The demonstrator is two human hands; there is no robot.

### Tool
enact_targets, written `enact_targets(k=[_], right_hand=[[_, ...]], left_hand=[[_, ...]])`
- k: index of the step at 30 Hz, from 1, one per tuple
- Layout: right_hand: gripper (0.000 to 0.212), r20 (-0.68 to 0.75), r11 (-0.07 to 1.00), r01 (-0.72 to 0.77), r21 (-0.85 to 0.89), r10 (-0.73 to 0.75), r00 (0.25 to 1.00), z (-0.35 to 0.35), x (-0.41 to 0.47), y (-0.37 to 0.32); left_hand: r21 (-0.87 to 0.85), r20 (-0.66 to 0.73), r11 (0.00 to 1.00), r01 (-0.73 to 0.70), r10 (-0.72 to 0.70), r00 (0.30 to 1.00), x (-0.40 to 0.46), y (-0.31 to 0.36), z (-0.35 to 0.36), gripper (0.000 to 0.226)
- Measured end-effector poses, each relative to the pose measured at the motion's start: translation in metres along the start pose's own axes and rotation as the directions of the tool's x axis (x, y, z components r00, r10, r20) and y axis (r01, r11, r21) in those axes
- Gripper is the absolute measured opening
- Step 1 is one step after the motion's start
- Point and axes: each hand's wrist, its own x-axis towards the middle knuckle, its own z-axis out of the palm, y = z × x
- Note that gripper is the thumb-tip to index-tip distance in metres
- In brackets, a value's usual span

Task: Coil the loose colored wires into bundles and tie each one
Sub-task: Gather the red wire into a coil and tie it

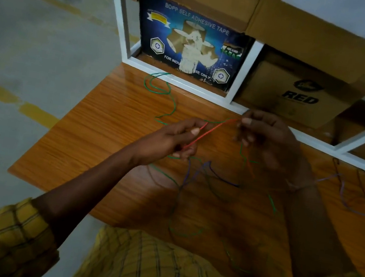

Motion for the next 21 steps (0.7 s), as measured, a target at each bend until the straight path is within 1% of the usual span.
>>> enact_targets(k=[1, 2, 4, 6, 9, 12, 15, 18, 20, 21], right_hand=[[0.015, -0.046, 1.000, -0.001, 0.018, 0.001, 0.999, -0.004, 0.003, 0.003], [0.015, -0.097, 1.000, 0.000, -0.006, -0.001, 0.995, -0.005, 0.006, 0.006], [0.014, -0.203, 0.991, 0.011, -0.130, -0.037, 0.979, -0.007, 0.012, 0.014], [0.020, -0.290, 0.969, 0.000, -0.245, -0.073, 0.954, -0.009, 0.016, 0.021], [0.016, -0.336, 0.947, -0.067, -0.315, -0.045, 0.941, -0.007, 0.015, 0.037], [0.020, -0.275, 0.916, -0.123, -0.381, 0.015, 0.961, 0.006, 0.003, 0.052], [0.030, -0.179, 0.834, -0.102, -0.543, 0.004, 0.984, 0.018, -0.017, 0.066], [0.035, -0.053, 0.710, -0.007, -0.704, -0.043, 0.998, 0.025, -0.037, 0.077], [0.034, 0.056, 0.642, 0.077, -0.762, -0.052, 0.997, 0.028, -0.049, 0.080], [0.030, 0.104, 0.630, 0.119, -0.767, -0.060, 0.993, 0.030, -0.054, 0.079]], left_hand=[[-0.048, 0.026, 0.999, -0.007, 0.009, 1.000, 0.001, 0.003, 0.003, 0.035], [-0.082, 0.048, 0.997, -0.012, 0.016, 0.999, 0.001, 0.006, 0.005, 0.037], [-0.169, 0.082, 0.986, 0.008, 0.006, 0.997, 0.003, 0.012, 0.010, 0.040], [-0.297, 0.110, 0.954, 0.041, -0.008, 0.994, 0.004, 0.015, 0.013, 0.042], [-0.468, 0.123, 0.883, 0.034, 0.027, 0.992, 0.006, 0.020, 0.018, 0.045], [-0.586, 0.100, 0.810, 0.002, 0.070, 0.993, 0.010, 0.022, 0.025, 0.047], [-0.724, 0.039, 0.690, -0.017, 0.066, 0.997, 0.017, 0.020, 0.033, 0.046], [-0.812, -0.068, 0.577, -0.086, 0.052, 0.996, 0.031, 0.018, 0.035, 0.044], [-0.830, -0.134, 0.540, -0.143, 0.055, 0.989, 0.040, 0.016, 0.033, 0.043], [-0.825, -0.160, 0.541, -0.163, 0.053, 0.986, 0.045, 0.015, 0.032, 0.040]])
